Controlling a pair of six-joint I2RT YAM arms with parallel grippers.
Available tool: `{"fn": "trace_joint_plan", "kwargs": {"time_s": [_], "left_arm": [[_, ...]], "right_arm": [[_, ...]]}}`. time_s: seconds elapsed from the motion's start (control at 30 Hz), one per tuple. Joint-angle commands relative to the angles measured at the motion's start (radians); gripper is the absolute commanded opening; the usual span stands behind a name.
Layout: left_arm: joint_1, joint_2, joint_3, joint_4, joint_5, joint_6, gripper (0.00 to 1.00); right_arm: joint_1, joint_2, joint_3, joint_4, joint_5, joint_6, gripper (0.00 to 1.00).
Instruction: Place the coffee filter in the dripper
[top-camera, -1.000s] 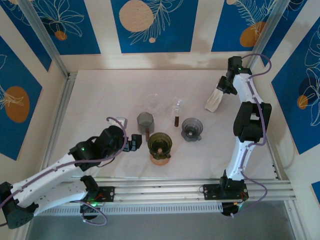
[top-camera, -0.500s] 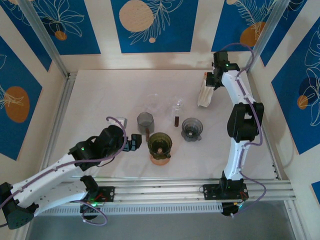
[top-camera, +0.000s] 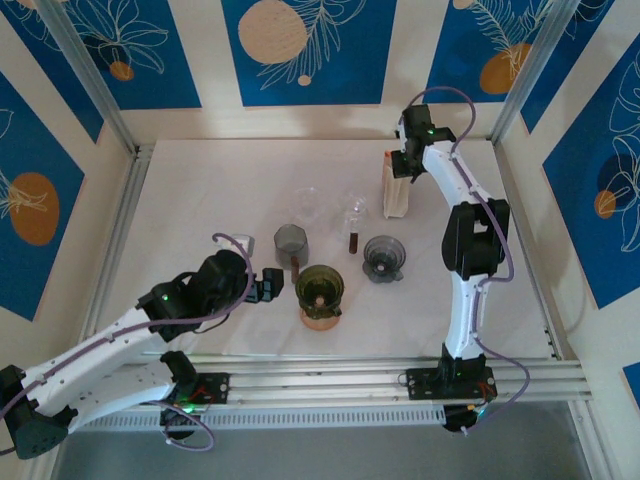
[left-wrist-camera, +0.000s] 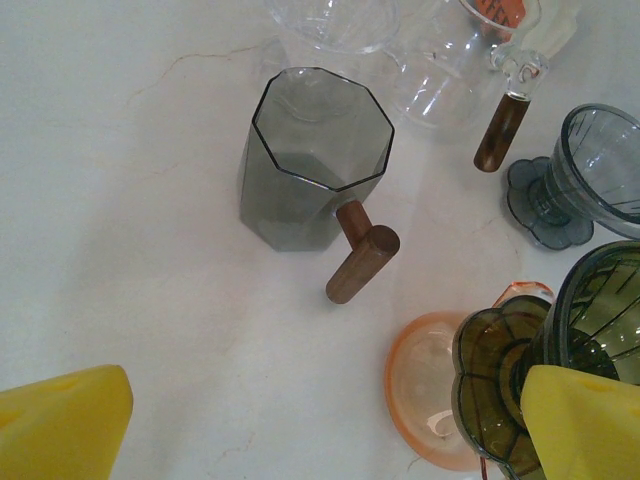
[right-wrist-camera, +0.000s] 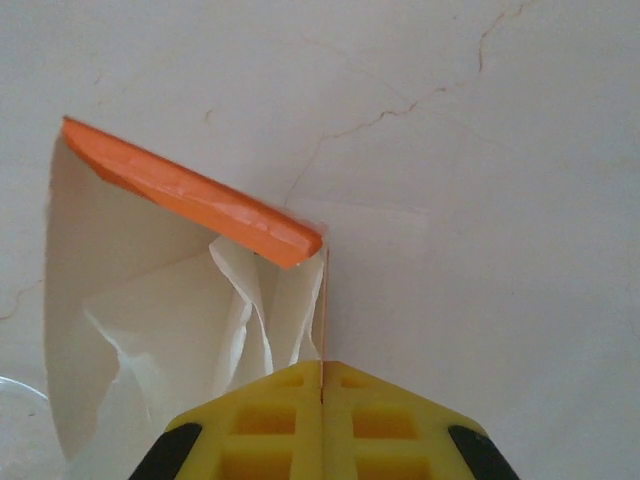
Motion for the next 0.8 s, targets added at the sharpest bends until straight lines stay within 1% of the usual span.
{"fn": "trace_joint_plan", "kwargs": {"time_s": [0.0,0.03,0.13,0.37,0.47,0.77], "left_arm": [[0.013,-0.010,0.008,0.009,0.011,0.007,1.00],[0.012,-0.010,0.007,0.008,0.011,0.009,1.00],[0.014,-0.010,0.005,0.011,0.012,0.008,1.00],[0.018,-0.009,0.003,0.017,0.018,0.006,1.00],[0.018,-0.007,0.002,0.022,0.025,0.007,1.00],[0.020,-0.004,0.005,0.028,0.034,0.011,1.00]], "right_arm": [[0.004,0.020,0.017,-0.013,0.006,-0.015,0.04],[0.003,0.021,0.014,-0.012,0.008,-0.013,0.04],[0.001,0.019,0.005,-0.009,0.010,-0.003,0.09],[-0.013,-0.034,-0.027,0.025,0.012,0.050,0.30],[-0.018,-0.076,-0.050,0.044,0.007,0.077,0.37],[-0.016,-0.227,-0.135,0.078,-0.015,0.193,0.49]]}}
